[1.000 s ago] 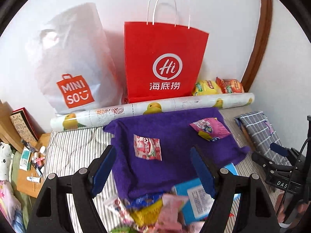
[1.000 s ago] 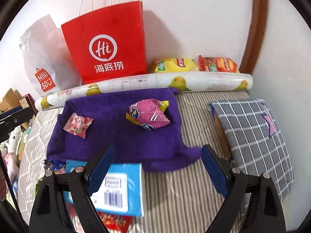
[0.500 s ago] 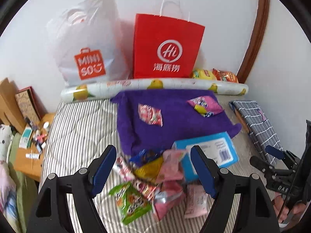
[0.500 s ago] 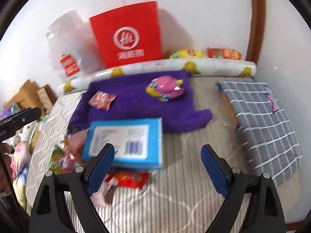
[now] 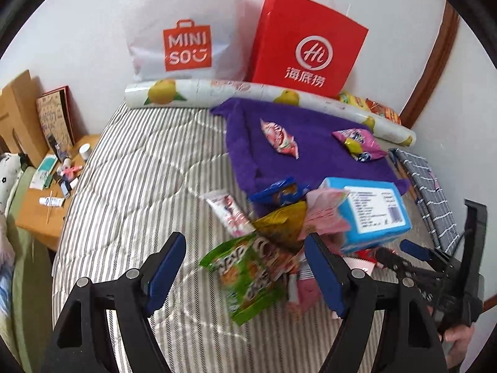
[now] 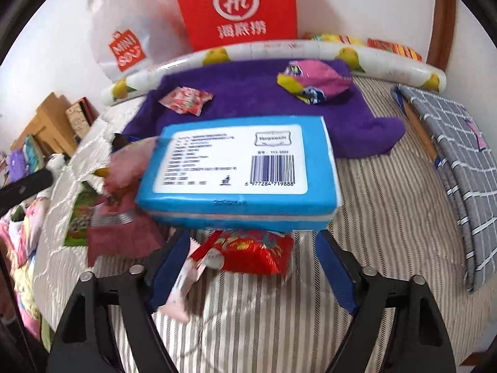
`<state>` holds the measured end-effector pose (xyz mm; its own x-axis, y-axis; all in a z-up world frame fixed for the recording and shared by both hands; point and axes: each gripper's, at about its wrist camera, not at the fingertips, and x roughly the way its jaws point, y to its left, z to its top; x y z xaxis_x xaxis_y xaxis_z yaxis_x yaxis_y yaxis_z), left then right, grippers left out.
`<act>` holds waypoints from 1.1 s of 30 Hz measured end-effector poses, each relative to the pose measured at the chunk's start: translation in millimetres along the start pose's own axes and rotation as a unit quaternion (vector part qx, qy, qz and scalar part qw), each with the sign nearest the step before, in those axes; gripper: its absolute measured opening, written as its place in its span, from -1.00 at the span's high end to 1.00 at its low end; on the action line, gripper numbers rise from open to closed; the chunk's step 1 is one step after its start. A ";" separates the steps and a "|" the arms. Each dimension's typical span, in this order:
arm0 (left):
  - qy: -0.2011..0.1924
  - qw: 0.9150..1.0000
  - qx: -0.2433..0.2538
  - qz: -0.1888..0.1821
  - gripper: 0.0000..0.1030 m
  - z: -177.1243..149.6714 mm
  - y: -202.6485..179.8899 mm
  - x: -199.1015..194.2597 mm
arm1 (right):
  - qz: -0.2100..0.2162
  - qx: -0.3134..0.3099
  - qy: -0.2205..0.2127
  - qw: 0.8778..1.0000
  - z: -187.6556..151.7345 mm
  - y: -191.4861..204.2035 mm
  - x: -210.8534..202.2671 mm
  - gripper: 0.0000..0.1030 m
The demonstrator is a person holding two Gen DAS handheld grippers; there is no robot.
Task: Organize snacks
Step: 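Grasp the red snack packet with the right tool while the left tool grasps the green chip bag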
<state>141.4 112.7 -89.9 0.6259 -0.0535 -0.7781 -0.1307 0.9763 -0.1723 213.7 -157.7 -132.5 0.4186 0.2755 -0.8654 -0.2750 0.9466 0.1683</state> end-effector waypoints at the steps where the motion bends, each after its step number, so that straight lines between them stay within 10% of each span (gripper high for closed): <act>1: 0.001 1.000 0.000 0.000 -0.50 -1.4 2.1 1.3 | 0.004 0.001 0.010 1.000 -1.0 -0.6 4.4 -0.24; 10: 0.006 1.000 -0.001 -0.016 -0.50 -3.6 6.0 9.4 | -0.003 -0.010 0.029 1.000 -33.6 -18.1 -3.5 -0.13; 20: 0.024 1.000 0.006 -0.017 -0.50 -11.2 0.2 22.1 | -0.020 -0.035 0.016 0.999 -40.5 -9.6 3.9 -0.50; 33: 0.019 1.000 0.004 -0.013 -0.50 -15.5 8.5 19.2 | -0.040 -0.045 -0.017 0.998 -44.8 -15.9 -14.4 -0.09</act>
<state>140.4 116.8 -115.7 0.5985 -0.0862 -0.7964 -0.1094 0.9761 -0.1878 173.3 -184.2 -143.9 0.4712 0.2061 -0.8576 -0.3151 0.9475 0.0545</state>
